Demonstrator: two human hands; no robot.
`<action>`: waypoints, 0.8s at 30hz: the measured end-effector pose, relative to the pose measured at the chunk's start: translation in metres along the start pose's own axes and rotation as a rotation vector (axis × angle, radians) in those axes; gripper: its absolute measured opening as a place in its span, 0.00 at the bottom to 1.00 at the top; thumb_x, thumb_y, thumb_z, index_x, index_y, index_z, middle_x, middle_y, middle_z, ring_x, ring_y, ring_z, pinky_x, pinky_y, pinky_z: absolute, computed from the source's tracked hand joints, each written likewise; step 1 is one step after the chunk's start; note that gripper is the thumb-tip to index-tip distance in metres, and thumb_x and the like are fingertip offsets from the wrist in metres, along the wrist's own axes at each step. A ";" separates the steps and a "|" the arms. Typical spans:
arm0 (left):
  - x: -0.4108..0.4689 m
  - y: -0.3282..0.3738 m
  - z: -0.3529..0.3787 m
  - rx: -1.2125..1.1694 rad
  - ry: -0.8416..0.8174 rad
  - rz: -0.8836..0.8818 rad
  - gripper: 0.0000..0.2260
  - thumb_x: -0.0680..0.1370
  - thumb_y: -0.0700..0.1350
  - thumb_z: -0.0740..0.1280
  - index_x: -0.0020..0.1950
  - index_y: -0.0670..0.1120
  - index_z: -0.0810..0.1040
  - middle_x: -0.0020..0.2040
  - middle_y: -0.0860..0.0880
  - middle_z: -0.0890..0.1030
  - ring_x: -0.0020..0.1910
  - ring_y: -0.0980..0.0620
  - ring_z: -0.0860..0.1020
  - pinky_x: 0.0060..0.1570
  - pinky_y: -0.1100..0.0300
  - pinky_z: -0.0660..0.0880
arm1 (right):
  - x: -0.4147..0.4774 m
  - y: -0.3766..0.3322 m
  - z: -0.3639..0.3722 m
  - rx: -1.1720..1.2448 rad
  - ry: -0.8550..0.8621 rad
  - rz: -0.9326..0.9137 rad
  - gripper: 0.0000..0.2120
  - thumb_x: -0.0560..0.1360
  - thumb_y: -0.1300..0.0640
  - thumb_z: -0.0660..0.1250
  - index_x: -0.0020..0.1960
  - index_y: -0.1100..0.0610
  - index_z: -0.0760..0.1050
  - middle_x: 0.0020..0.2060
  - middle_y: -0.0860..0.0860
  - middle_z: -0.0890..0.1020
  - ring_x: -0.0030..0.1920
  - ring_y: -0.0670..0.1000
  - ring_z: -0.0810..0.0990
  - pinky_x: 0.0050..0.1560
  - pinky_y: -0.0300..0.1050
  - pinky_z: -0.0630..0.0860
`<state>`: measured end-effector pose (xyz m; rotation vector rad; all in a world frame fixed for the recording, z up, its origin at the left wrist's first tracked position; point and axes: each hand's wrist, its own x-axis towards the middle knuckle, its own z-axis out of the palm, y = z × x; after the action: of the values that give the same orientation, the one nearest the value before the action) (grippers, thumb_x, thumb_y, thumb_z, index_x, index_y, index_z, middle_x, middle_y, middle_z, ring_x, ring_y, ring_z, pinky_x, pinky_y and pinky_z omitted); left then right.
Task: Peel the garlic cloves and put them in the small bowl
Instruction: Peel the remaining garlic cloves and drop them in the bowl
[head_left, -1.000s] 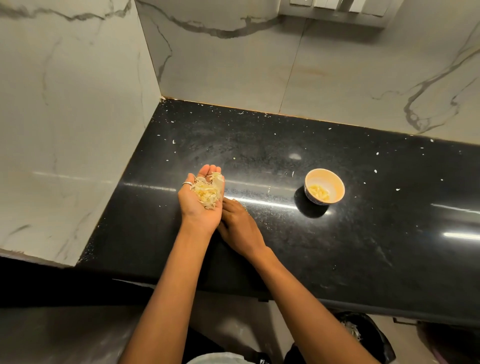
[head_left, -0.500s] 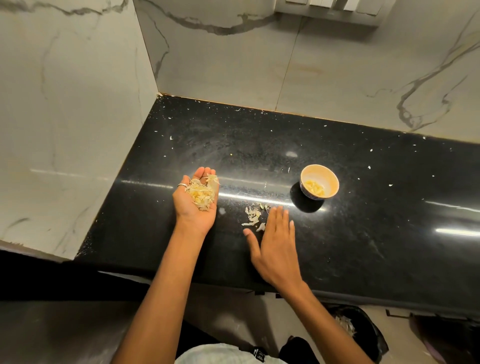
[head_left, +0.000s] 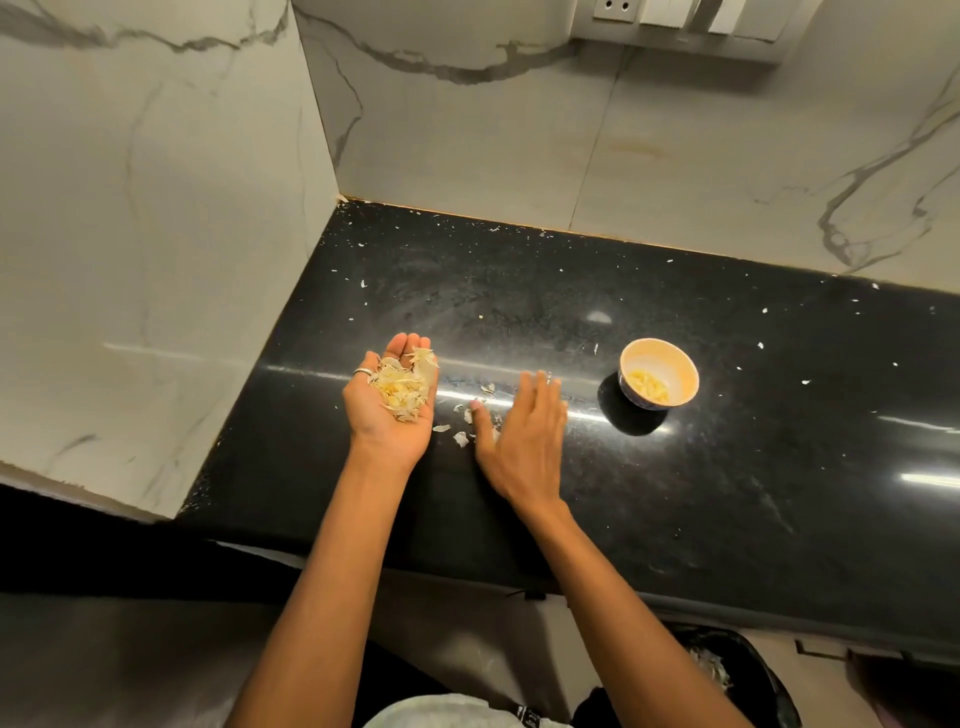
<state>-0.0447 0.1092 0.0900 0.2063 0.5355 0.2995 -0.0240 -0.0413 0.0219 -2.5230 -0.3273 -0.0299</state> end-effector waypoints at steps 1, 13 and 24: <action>0.000 0.002 0.000 -0.002 0.000 0.008 0.19 0.86 0.49 0.52 0.53 0.41 0.80 0.52 0.44 0.83 0.62 0.47 0.80 0.70 0.52 0.72 | 0.004 0.003 0.000 0.007 0.001 0.069 0.39 0.81 0.34 0.53 0.80 0.61 0.54 0.80 0.61 0.55 0.81 0.60 0.47 0.80 0.60 0.47; -0.001 0.007 0.001 -0.026 -0.009 0.021 0.18 0.86 0.49 0.53 0.55 0.40 0.80 0.53 0.43 0.83 0.63 0.46 0.79 0.69 0.51 0.72 | 0.015 -0.014 0.028 0.122 -0.206 -0.430 0.15 0.81 0.51 0.64 0.60 0.61 0.78 0.65 0.55 0.78 0.72 0.56 0.71 0.76 0.50 0.64; -0.005 -0.001 -0.003 -0.002 0.037 -0.024 0.20 0.86 0.50 0.53 0.54 0.40 0.81 0.53 0.43 0.84 0.62 0.46 0.80 0.68 0.52 0.74 | -0.011 0.034 -0.021 0.260 -0.063 -0.334 0.09 0.77 0.61 0.71 0.56 0.59 0.85 0.58 0.51 0.85 0.61 0.48 0.82 0.63 0.48 0.78</action>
<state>-0.0503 0.1065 0.0892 0.1920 0.5738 0.2806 -0.0252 -0.0831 0.0195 -2.1920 -0.7268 -0.0354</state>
